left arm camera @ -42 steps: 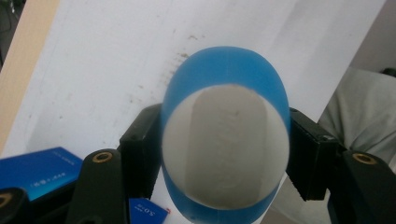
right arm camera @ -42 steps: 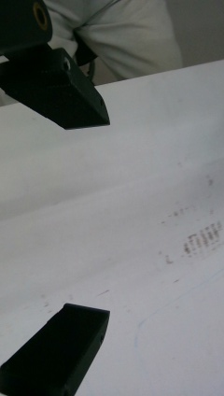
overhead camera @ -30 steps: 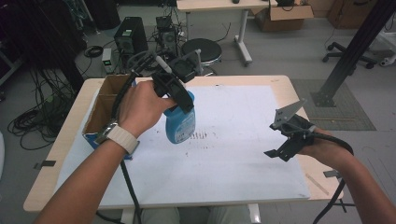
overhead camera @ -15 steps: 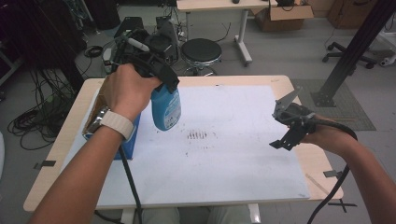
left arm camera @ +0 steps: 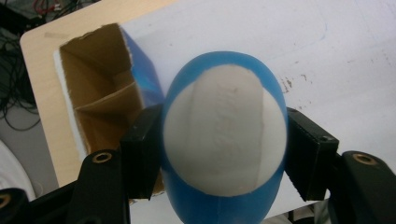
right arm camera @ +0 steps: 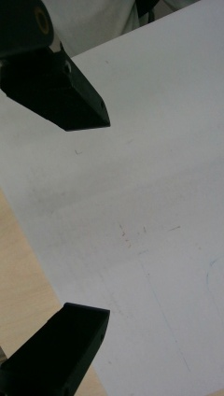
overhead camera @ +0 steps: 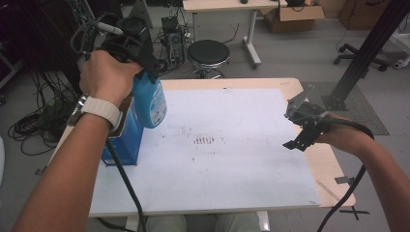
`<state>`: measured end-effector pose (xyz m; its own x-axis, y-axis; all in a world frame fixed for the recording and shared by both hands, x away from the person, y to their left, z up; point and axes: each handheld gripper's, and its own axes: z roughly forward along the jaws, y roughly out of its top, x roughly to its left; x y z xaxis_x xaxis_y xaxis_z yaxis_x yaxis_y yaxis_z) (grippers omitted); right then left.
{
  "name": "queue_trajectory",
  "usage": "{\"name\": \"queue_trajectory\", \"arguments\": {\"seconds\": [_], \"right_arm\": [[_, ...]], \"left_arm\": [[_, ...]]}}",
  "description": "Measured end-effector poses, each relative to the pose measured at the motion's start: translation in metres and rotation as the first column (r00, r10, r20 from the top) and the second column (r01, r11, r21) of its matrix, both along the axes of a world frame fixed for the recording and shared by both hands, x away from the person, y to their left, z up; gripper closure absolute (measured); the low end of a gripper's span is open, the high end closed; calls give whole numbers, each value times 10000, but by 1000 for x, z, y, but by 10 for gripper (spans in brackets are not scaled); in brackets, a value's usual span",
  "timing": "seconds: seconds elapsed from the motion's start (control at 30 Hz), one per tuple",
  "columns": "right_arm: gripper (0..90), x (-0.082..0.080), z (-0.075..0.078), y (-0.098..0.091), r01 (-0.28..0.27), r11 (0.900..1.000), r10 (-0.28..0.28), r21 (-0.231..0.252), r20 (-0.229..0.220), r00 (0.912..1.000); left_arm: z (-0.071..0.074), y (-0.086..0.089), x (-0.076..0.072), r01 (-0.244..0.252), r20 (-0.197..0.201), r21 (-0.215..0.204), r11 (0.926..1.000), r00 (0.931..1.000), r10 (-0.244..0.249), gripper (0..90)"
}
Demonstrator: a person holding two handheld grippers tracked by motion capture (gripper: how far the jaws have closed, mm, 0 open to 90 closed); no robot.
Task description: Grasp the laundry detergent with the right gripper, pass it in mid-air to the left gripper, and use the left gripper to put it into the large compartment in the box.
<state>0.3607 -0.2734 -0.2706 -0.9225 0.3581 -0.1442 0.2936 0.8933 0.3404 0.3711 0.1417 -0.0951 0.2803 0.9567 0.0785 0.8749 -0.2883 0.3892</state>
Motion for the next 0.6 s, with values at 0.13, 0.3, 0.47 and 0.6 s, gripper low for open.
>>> {"name": "queue_trajectory", "arguments": {"seconds": [0.13, 0.3, 0.47, 0.6], "right_arm": [[74, 1, 0, -1, -20, 9999, 19, -146, -95, 10000], [74, 2, -1, -2, -34, 9998, 30, -214, -178, 9998], [75, 3, 0, -2, -72, 9998, 69, -210, -128, 9999], [76, 3, -2, -2, -126, 9997, 124, -199, -109, 9999]], "left_arm": [[6, 15, 0, -345, -77, -48, 9994, 9994, 345, 381], [11, 32, -1, -915, -83, -23, 9958, 9958, 915, 381], [19, 47, -2, -1409, 18, -27, 9900, 9900, 1409, 381], [22, 59, -3, -1858, 52, -87, 9826, 9826, 1858, 381]]}}
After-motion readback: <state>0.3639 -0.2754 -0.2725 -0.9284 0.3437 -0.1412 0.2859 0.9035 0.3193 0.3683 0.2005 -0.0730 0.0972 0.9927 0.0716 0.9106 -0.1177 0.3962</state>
